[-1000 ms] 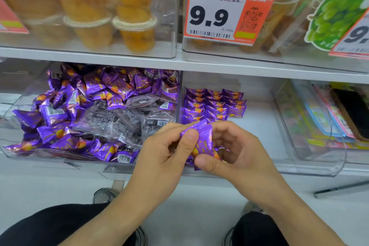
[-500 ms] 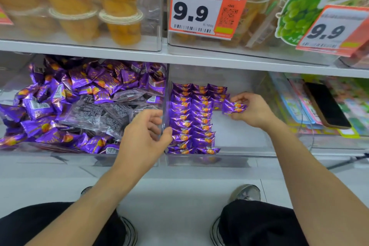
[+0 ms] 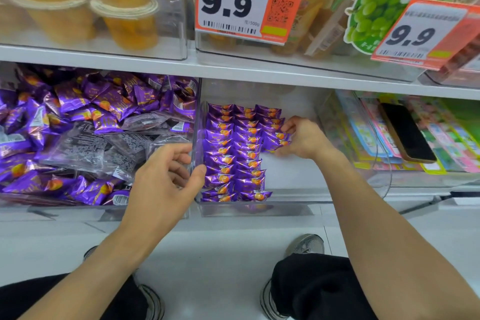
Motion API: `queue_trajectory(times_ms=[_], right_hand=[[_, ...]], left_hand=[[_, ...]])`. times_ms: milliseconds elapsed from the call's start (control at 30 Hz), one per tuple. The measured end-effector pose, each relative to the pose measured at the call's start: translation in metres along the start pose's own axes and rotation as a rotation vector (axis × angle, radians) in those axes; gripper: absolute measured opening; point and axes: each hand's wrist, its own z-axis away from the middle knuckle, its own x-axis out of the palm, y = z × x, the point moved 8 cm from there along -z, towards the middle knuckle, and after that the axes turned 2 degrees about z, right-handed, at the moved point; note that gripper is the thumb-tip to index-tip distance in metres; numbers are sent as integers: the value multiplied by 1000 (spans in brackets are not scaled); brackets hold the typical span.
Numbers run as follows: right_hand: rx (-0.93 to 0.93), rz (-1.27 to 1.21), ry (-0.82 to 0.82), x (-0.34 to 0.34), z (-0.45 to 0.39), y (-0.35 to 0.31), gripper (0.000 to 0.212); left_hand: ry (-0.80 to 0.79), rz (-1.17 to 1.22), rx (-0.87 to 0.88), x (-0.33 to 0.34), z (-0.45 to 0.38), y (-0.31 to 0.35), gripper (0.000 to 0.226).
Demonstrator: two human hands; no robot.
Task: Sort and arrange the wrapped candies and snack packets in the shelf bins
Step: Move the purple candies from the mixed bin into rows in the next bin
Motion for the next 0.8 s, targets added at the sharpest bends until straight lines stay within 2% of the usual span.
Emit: queue_trajectory(times_ms=[100, 300, 800], right_hand=[[59, 16, 7, -2, 2, 7, 56], [15, -2, 4, 5, 5, -2, 59], [52, 12, 6, 6, 10, 0, 61]], left_hand=[[0, 2, 3, -1, 0, -1, 32], [18, -13, 14, -1, 3, -1, 33], [18, -41, 1, -1, 4, -1, 31]])
